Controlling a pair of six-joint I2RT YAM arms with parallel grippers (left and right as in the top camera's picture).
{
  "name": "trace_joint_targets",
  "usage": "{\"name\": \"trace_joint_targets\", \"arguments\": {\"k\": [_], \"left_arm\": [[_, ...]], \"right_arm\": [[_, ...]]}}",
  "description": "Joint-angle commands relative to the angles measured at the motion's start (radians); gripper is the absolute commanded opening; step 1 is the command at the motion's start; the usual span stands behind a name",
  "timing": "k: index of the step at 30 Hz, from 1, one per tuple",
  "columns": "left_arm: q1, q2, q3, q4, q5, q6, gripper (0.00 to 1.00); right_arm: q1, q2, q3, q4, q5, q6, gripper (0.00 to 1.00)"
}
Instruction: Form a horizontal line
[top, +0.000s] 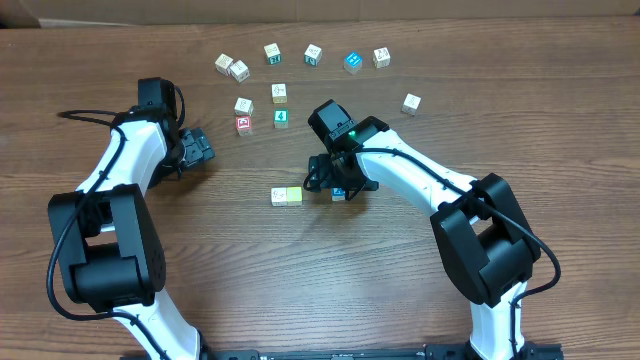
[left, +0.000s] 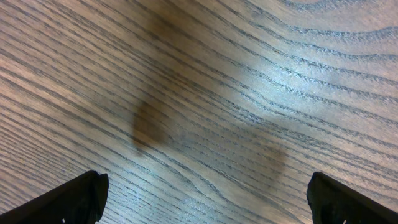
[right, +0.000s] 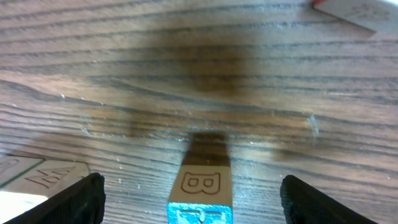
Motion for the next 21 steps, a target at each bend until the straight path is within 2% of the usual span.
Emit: {"name": "trace_joint_targets", "arguments": {"k": [1,21], "left_arm": [[-0.003,0.003,-0.001,0.001,-0.012,0.026,1.0],[-0.003,0.003,-0.001,0.001,-0.012,0.026,1.0]], "right_arm": [[0.003,-0.031,0.003,0.01,0.014,0.014,0.87],[0.003,-0.031,0.0,-0.05,0.013,0.034,0.84]]}}
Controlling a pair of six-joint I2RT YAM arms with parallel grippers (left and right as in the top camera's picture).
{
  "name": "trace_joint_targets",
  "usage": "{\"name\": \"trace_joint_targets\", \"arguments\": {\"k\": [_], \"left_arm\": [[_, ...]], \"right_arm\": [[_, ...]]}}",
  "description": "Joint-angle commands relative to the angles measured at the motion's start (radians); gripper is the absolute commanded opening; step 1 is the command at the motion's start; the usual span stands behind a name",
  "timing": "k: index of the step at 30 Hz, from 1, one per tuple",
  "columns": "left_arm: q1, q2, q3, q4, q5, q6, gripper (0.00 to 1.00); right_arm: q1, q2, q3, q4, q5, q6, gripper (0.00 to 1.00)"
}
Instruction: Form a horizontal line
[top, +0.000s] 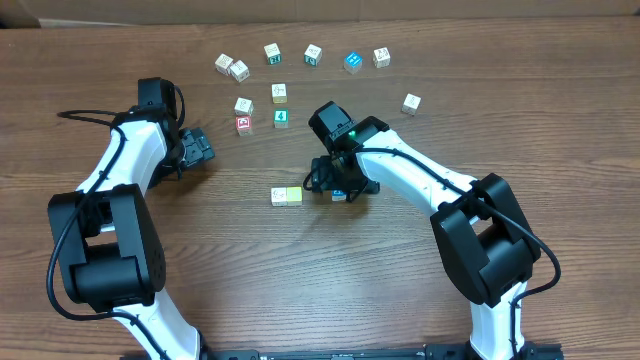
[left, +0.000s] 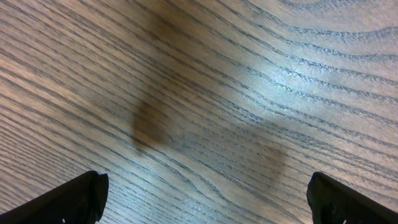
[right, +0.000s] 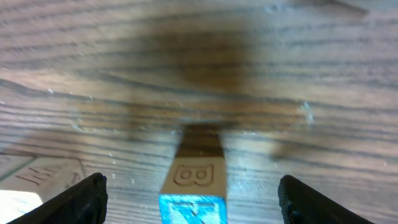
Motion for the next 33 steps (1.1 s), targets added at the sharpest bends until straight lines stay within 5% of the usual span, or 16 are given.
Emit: {"name": "trace_joint_targets", "arguments": {"k": [1,9,15,33], "left_arm": [[-0.003,0.003,-0.002,0.001,-0.012,0.026,0.99],[-0.003,0.003,-0.002,0.0,-0.013,0.026,1.0],[-0.003,0.003,-0.002,0.001,-0.012,0.026,0.99],[-0.003,0.003,-0.001,0.001,-0.012,0.026,1.0]], "right_arm": [[0.003,-0.031,0.0,-0.021,0.013,0.008,0.81],[0.004,-0.031,-0.001,-0.035,0.014,0.007,0.71],[0.004,-0.03,-0.001,-0.016,0.014,0.007,0.49],[0.003,-0.03,-0.001,-0.002,-0.006,0.007,0.44]]}}
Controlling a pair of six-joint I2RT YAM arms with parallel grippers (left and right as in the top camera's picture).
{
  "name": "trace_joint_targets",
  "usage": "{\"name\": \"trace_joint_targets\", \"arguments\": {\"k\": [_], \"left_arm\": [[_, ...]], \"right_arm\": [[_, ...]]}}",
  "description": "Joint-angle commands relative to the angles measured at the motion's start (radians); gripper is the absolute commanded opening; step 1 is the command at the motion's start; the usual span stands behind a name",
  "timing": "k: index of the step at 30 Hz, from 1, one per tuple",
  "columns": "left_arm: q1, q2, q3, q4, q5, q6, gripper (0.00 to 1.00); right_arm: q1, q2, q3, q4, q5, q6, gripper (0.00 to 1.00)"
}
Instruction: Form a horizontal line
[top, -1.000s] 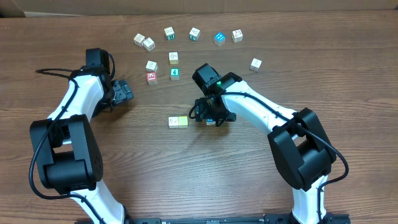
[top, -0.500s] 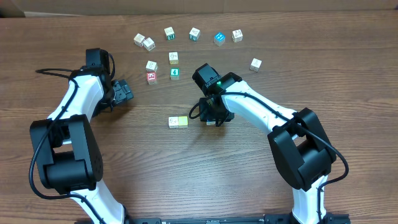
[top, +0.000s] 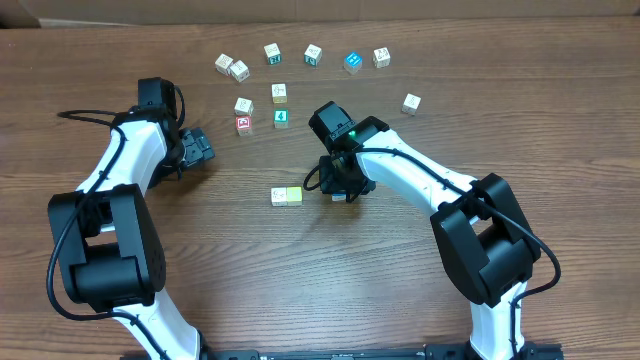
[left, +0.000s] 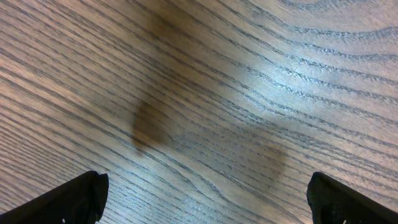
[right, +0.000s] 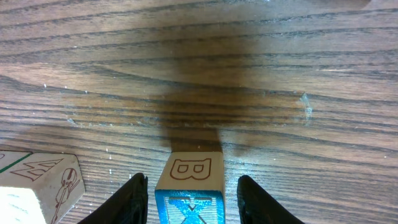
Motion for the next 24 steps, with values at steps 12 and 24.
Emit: {"name": "trace_joint_targets", "arguments": {"k": [12,24], "left_arm": [[-0.003,0.003,-0.002,0.001,-0.013,0.026,1.0],[-0.003,0.003,-0.001,0.001,-0.013,0.026,1.0]], "right_arm": [[0.003,-0.03,-0.001,-0.002,0.003,0.003,0.42],[0.003,-0.03,-0.001,-0.002,0.002,0.003,0.64]]}}
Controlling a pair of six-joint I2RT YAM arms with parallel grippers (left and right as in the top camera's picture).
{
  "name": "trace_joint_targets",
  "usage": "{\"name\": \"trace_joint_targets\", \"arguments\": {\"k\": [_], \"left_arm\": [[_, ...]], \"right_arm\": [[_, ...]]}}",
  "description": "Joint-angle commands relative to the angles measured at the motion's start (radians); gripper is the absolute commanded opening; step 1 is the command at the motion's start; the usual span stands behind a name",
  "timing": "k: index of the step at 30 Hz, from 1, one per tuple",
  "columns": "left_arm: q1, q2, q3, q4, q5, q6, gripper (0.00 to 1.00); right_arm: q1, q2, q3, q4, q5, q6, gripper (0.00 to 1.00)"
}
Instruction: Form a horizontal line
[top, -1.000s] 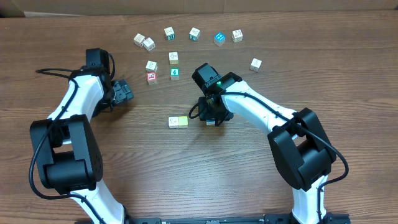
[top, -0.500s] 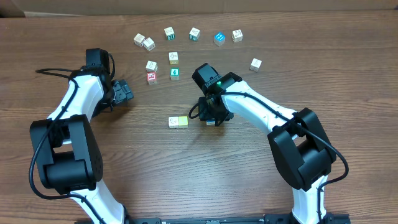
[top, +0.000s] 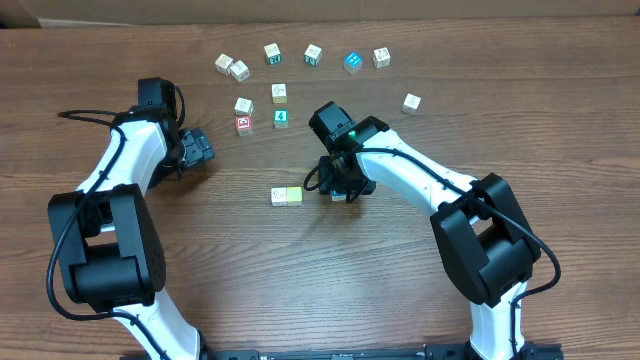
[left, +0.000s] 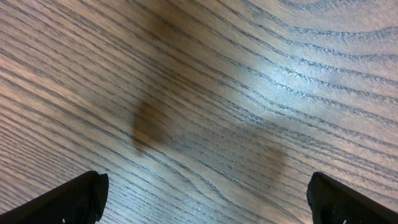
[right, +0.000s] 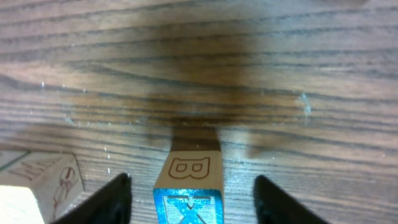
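Between the fingers of my right gripper (right: 191, 202) a wooden cube with a B face and a blue X face (right: 189, 174) stands on the table, with a gap on each side; the jaws are open. Just left of it sits a pale cube (right: 40, 180). Overhead, the right gripper (top: 340, 187) covers the blue cube, a short gap right of a two-cube row: a white cube (top: 279, 196) and a yellow-green cube (top: 293, 194). My left gripper (top: 196, 150) is open over bare wood at the left, with nothing between its fingers (left: 68, 199).
Several loose cubes lie at the back: a white pair (top: 232, 66), a blue one (top: 353, 62), a red one (top: 243, 124), a green one (top: 281, 118) and a lone white one (top: 411, 102). Bare wood lies in front of the row.
My right gripper's fingers stand farther from the blue cube's sides than before. The cube, the two-cube row and the left arm have not moved.
My right gripper first stood wide open around the blue B cube, right of the two-cube row, and stayed so. Then its fingers had drawn in close to the cube's sides. Now they are spread again, the cube still on the table. The left arm stayed still throughout.
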Motion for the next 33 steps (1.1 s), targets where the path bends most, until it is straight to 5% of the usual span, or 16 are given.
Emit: {"name": "trace_joint_targets", "arguments": {"k": [1,2,4,11,17,24,33], "left_arm": [[-0.003,0.003,-0.001,0.001,-0.012,0.026,0.99],[-0.003,0.003,-0.002,0.001,-0.012,0.026,0.99],[-0.003,0.003,-0.001,0.001,-0.012,0.026,0.99],[-0.003,0.003,-0.001,0.001,-0.012,0.026,1.0],[-0.003,0.003,-0.002,0.001,-0.012,0.026,1.0],[-0.003,0.003,-0.002,0.001,-0.012,0.026,1.0],[-0.003,0.003,-0.001,0.001,-0.013,0.026,0.99]], "right_arm": [[0.004,-0.03,-0.001,0.002,0.002,0.001,0.78],[0.004,-0.03,-0.001,0.002,0.002,0.001,0.93],[0.004,-0.03,-0.001,0.002,0.002,0.001,1.0],[0.004,-0.03,-0.001,0.013,0.002,0.001,1.0],[0.004,-0.03,-0.001,0.013,0.002,0.001,0.77],[0.004,-0.03,-0.001,0.013,0.002,-0.003,0.61],[0.004,-0.03,-0.001,-0.005,0.002,-0.003,0.56]]}}
